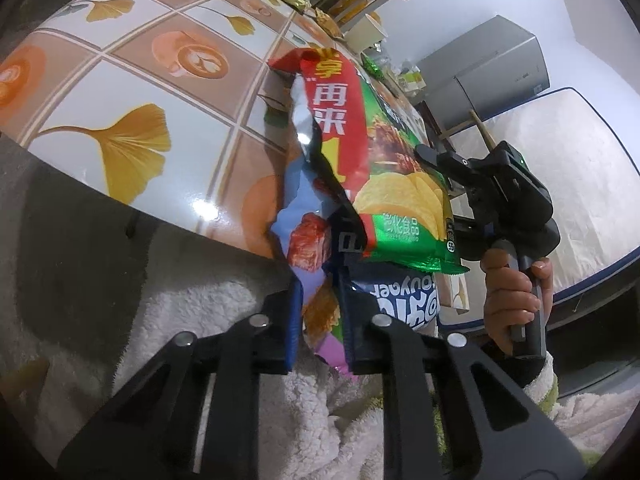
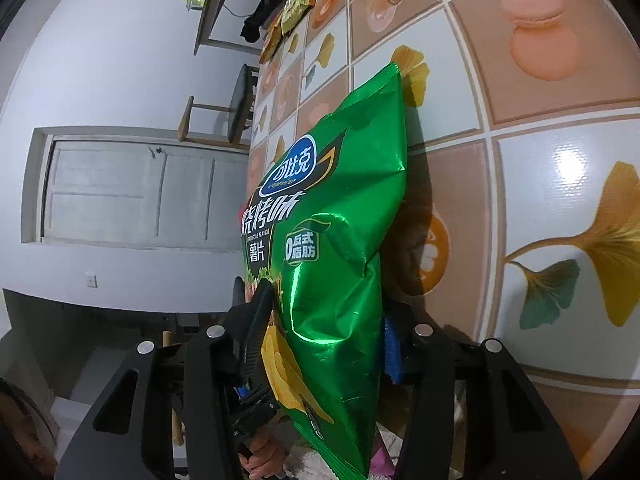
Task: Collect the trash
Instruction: 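Close the left tool on the red-blue snack packets while the right tool grasps the green chip bag, then lift and carry the packets and green bag over the wastebasket with both tools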
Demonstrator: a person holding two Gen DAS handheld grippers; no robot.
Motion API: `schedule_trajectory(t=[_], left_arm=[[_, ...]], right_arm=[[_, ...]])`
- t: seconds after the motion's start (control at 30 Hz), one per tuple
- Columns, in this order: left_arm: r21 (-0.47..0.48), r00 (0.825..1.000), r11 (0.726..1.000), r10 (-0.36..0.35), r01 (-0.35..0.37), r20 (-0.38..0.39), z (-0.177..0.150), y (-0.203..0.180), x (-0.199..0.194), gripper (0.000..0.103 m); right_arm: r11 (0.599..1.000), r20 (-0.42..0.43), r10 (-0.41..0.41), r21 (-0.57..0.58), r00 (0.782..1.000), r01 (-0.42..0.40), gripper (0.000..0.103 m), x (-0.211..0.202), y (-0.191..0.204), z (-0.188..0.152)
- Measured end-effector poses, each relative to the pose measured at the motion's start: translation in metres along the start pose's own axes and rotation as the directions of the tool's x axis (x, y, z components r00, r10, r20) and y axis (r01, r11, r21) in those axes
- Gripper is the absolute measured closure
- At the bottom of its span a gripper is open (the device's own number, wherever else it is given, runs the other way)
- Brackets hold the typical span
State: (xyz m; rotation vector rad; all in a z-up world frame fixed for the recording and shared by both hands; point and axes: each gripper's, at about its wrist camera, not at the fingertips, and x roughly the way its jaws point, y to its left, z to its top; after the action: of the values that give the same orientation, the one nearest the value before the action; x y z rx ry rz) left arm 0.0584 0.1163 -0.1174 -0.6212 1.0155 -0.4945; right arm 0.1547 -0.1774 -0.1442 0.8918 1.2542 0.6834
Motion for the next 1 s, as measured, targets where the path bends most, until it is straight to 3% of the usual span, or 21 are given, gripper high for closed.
schedule_trajectory(t=[0.17,0.47,1.0], left_arm=[[0.016,1.000,1.000,-0.017,0.017,0.013,0.003,0.000,-0.001,0.100],[0.048,0.997,0.998,-0.037,0.033,0.067,0.006,-0.005,-0.014,0.103],[0.172,0.984,0.984,-0.079,0.052,0.157,0.010,-0.035,-0.042,0.103]], right_arm=[[1.000,0.024,0.023,0.010,0.999,-0.024,0.058,-0.013,-0.003,-0.001],[0.997,0.088,0.068,0.034,0.994,-0.071,0.060,-0.040,-0.011,-0.004],[0.985,0.197,0.170,-0.025,0.965,-0.169,0.083,-0.090,0.002,-0.014]])
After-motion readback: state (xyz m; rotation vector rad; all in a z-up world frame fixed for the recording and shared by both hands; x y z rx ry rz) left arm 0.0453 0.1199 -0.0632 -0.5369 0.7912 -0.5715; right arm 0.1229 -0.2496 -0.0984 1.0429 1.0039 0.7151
